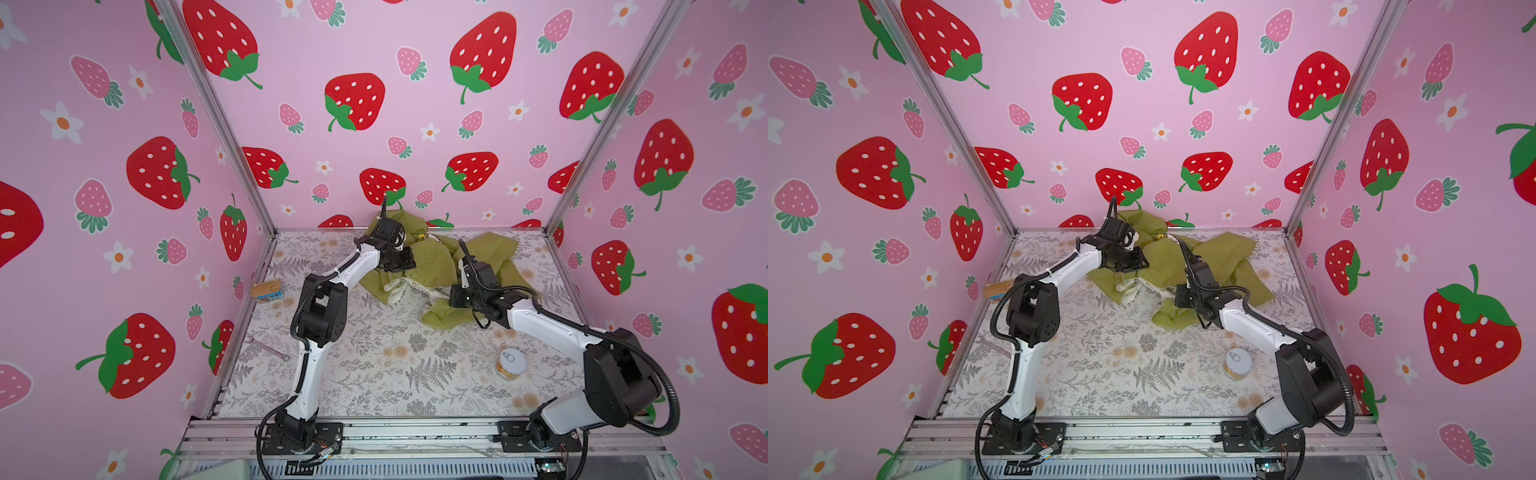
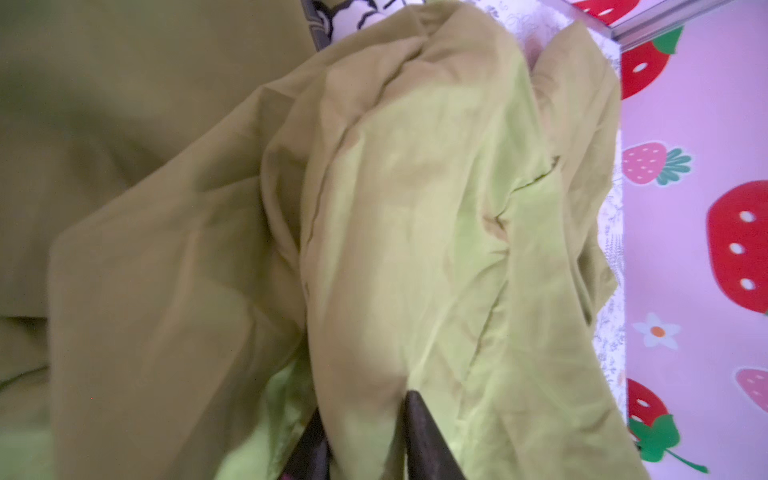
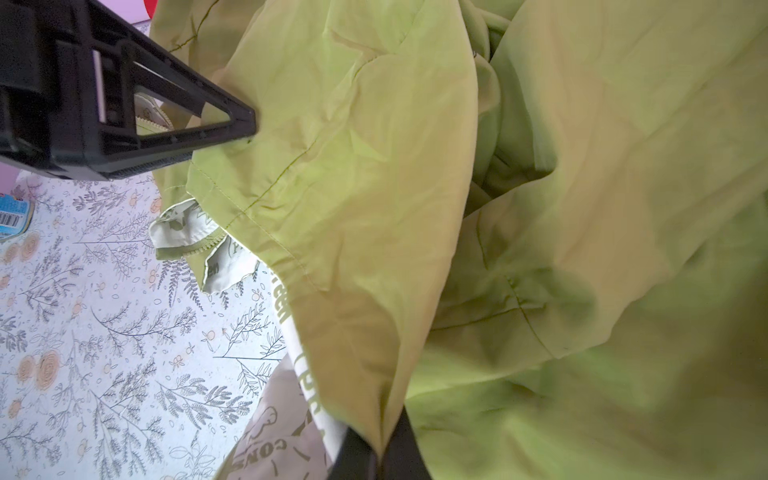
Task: Zip up the jacket
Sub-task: 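Lift the green jacket high with both grippers, shaking it out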
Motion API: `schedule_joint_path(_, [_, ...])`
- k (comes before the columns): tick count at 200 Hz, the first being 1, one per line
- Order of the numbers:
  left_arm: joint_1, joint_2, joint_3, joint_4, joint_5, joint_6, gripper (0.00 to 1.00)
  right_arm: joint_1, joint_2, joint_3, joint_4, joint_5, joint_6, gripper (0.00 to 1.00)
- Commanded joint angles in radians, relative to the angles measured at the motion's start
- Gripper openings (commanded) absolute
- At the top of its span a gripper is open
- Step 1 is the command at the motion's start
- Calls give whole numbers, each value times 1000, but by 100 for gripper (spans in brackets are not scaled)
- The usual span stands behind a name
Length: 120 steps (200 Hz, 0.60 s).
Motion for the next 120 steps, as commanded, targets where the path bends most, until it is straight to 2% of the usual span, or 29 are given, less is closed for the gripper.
schedule_joint_path(1, [-6,-46,75,-17,82,20,13,-11,-30,1,16,-23,9,2])
schedule_joint_path(11, [-4,-82,79,-13,98,17,7,-15,-32,5,27,-38,8,2])
schedule_joint_path(16, [-6,-102,83,-10,108,15,0,-19,-32,8,30,-46,6,2])
schedule_joint_path(38, [-5,-205,112,12,144,3,0,-37,-32,27,49,-80,3,10])
schedule_joint_path(57, [-5,-300,129,73,201,-17,0,-53,-38,45,75,-99,6,28])
schedule_joint_path(77, [-5,-388,134,166,234,-54,0,-63,-46,62,137,-132,9,59])
schedule_joint_path(89, [-5,-423,151,202,244,-75,0,-63,-54,63,184,-154,8,72])
schedule_joint_path(101, [-6,-449,173,223,252,-92,0,-63,-63,52,245,-185,3,80])
schedule_joint_path(120, [-4,-475,212,257,270,-129,0,-59,-79,15,351,-243,-7,85])
